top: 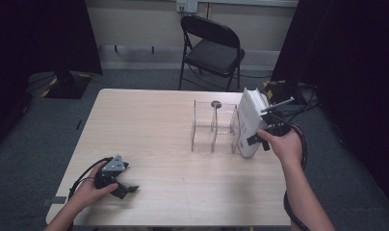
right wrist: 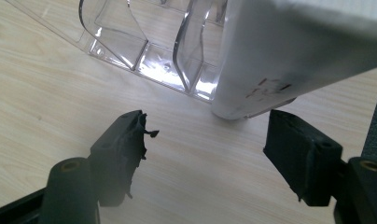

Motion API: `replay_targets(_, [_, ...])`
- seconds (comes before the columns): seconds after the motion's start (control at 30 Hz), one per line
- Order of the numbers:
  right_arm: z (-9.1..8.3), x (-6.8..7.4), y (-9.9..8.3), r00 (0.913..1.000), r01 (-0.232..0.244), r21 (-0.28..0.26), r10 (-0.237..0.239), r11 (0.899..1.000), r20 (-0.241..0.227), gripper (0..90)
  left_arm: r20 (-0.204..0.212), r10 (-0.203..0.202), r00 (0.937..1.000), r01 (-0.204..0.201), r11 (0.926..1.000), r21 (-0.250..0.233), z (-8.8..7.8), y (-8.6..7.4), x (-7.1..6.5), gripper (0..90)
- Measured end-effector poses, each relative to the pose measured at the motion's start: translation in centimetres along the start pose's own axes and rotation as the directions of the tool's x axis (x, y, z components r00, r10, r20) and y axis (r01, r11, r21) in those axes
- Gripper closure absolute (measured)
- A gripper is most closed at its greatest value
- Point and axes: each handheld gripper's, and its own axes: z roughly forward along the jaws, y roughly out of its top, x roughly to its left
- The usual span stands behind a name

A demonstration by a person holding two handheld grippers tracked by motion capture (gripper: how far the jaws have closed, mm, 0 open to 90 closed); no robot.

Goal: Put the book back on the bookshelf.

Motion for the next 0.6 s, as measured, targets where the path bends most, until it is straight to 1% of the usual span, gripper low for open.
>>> replay_targets(0.1, [0.0,0.2,-0.2,0.9999,0.013,-0.002,-0.013,1.0,-0.003,27.7,-0.002,0.0,1.0,0.0,1.0,-0.005,0.0,0.0,0.0,0.0])
replay_targets(0.23, [0.2,0.5,-0.5,0.9996,0.021,-0.003,-0.021,1.0,-0.02,27.7,-0.002,0.0,1.0,0.0,1.0,-0.003,0.0,0.0,0.0,0.0])
replay_targets(0.27, [0.4,0.5,-0.7,0.9994,0.03,0.0,-0.03,1.0,-0.017,27.7,-0.002,-0.001,1.0,0.001,1.0,-0.003,0.0,0.0,0.0,0.0])
replay_targets(0.3, [0.5,0.6,-0.7,0.9995,0.028,0.003,-0.028,1.0,-0.017,27.7,-0.002,0.0,1.0,0.0,1.0,-0.005,0.0,0.0,0.0,0.0])
replay_targets(0.37, [0.8,0.6,-0.9,0.9991,0.027,0.004,-0.026,1.0,-0.033,27.7,-0.001,-0.001,1.0,0.001,1.0,-0.003,0.0,0.0,0.0,0.0])
replay_targets(0.43, [1.0,0.8,-1.0,0.9985,0.042,0.005,-0.042,0.999,-0.035,27.7,-0.001,0.0,1.0,0.0,1.0,-0.005,0.0,0.0,0.0,0.0])
replay_targets(0.47, [1.1,0.9,-1.1,0.9988,0.035,0.007,-0.034,0.999,-0.035,27.7,-0.002,-0.001,1.0,0.001,1.0,-0.003,0.0,0.0,0.0,0.0])
replay_targets(0.5, [1.2,1.0,-1.1,0.9978,0.049,0.008,-0.049,0.999,-0.045,27.7,-0.002,-0.001,1.0,0.001,1.0,-0.003,0.0,0.0,0.0,0.0])
replay_targets(0.6, [1.3,1.2,-1.2,0.997,0.056,-0.003,-0.056,0.998,-0.054,27.6,-0.003,-0.001,1.0,0.001,1.0,-0.004,0.0,0.0,0.0,0.0])
